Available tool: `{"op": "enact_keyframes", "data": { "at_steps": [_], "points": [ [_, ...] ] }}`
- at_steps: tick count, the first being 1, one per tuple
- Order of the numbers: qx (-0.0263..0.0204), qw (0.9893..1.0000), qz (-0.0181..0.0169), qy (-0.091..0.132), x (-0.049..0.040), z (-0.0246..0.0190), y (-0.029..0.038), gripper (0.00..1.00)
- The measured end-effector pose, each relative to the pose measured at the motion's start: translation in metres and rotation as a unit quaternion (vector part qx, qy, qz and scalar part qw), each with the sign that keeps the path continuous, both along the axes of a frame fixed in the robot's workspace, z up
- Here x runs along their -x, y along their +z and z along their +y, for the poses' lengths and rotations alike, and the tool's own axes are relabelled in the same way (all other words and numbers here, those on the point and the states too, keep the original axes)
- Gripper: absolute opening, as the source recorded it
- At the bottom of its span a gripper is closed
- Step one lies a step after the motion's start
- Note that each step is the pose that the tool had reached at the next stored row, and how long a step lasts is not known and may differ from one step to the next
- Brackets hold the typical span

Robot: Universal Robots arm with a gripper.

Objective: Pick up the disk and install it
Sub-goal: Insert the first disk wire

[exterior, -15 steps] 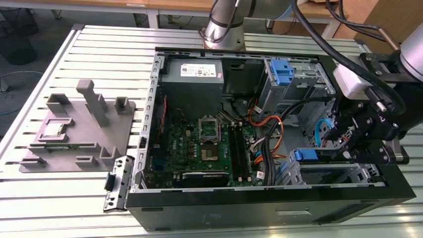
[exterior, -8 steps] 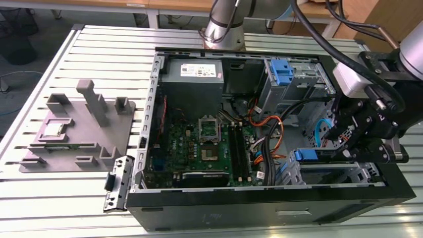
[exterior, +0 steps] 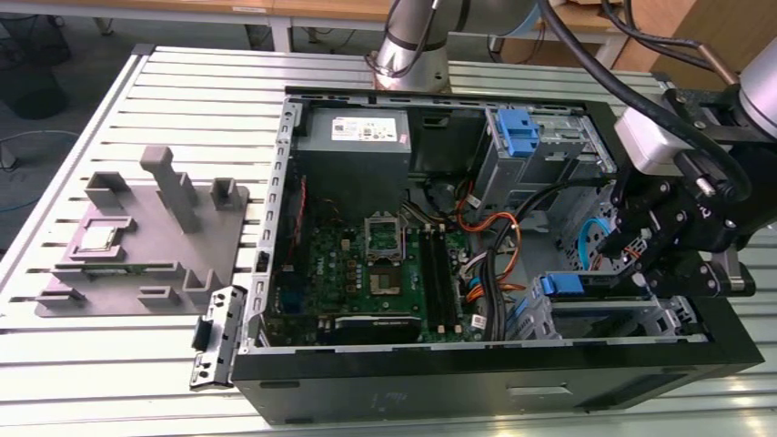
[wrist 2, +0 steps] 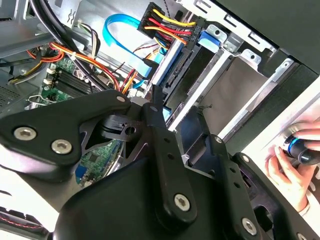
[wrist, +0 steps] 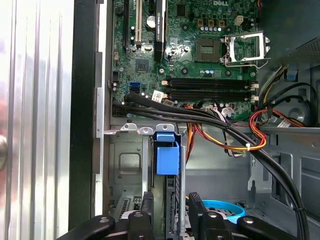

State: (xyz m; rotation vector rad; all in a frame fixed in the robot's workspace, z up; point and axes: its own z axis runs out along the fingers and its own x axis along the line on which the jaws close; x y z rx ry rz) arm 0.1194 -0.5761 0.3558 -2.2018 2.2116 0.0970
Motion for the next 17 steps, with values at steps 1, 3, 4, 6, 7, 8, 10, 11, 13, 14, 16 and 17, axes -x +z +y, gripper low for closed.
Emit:
{"op": "enact_keyframes", "data": {
  "at_steps": [1, 3, 4, 6, 7, 8, 10, 11, 13, 14, 16, 17],
  "points": [
    [0.0000, 1.0000, 0.0000, 0.000, 0.0000, 0.0000, 0.0000, 0.42],
    [0.0000, 1.0000, 0.0000, 0.000, 0.0000, 0.0000, 0.0001, 0.42],
    [0.0000, 1.0000, 0.0000, 0.000, 0.0000, 0.0000, 0.0002, 0.42],
    [0.0002, 1.0000, 0.0000, 0.000, 0.0000, 0.0007, 0.0005, 0.42],
    [0.0001, 1.0000, 0.0000, 0.000, 0.0000, 0.0012, 0.0004, 0.42],
    [0.0000, 1.0000, 0.0000, 0.000, 0.0000, 0.0012, 0.0010, 0.42],
    [-0.0003, 1.0000, 0.0000, 0.000, 0.0000, 0.0012, 0.0045, 0.42],
    [-0.0005, 1.0000, 0.0000, 0.000, 0.0000, 0.0012, 0.0062, 0.42],
    [-0.0006, 1.0000, 0.0000, 0.000, 0.0000, 0.0014, 0.0085, 0.42],
    [-0.0006, 1.0000, 0.0000, 0.000, 0.0000, 0.0016, 0.0090, 0.42],
    [-0.0009, 1.0000, 0.0000, 0.000, 0.0000, 0.0025, 0.0090, 0.42],
    [-0.0013, 1.0000, 0.0000, 0.000, 0.0000, 0.0035, 0.0091, 0.42]
  ]
}}
